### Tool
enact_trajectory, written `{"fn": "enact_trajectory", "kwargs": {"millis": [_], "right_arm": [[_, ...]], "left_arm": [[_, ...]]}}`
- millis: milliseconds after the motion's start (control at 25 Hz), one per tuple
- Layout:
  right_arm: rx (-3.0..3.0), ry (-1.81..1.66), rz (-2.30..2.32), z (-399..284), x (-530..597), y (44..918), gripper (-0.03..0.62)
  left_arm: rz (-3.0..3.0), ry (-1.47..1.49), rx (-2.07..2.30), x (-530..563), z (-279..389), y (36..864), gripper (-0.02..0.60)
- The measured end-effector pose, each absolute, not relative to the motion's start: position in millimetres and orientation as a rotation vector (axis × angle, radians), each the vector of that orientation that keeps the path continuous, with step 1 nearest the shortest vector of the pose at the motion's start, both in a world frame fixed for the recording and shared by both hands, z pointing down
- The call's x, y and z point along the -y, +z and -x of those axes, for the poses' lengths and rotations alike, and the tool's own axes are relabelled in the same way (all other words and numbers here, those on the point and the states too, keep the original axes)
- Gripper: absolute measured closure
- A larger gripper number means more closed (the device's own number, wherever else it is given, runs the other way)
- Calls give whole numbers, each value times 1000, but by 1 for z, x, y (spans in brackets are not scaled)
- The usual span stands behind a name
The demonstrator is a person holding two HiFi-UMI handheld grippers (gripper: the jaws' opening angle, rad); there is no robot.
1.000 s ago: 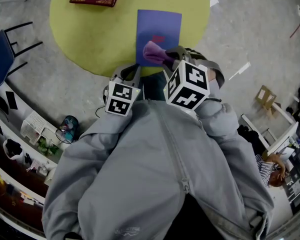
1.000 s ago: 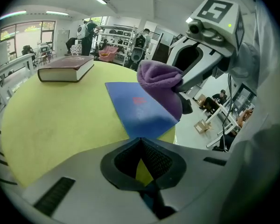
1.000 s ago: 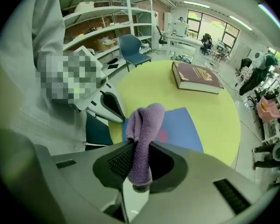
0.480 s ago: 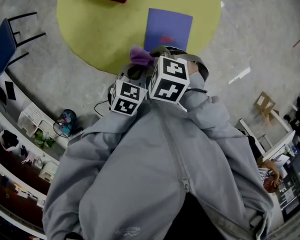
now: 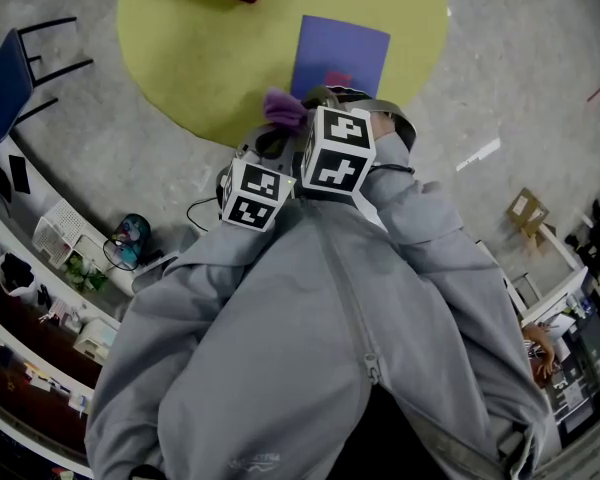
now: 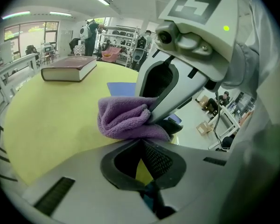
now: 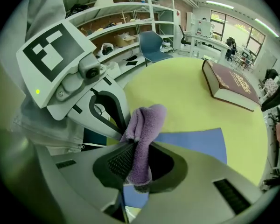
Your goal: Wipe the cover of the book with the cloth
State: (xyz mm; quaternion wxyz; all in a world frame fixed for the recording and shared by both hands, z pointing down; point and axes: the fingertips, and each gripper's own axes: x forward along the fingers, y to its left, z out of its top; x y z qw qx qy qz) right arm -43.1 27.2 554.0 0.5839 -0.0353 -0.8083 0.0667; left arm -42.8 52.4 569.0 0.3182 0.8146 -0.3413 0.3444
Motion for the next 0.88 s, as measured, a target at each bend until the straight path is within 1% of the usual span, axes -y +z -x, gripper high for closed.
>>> {"fn": "enact_trajectory", "kwargs": {"millis": [880], "right_arm": [[1774, 235, -49, -60, -48, 558, 510]], "left_arm": [[-2142, 937, 890, -55, 40, 568, 565]]}}
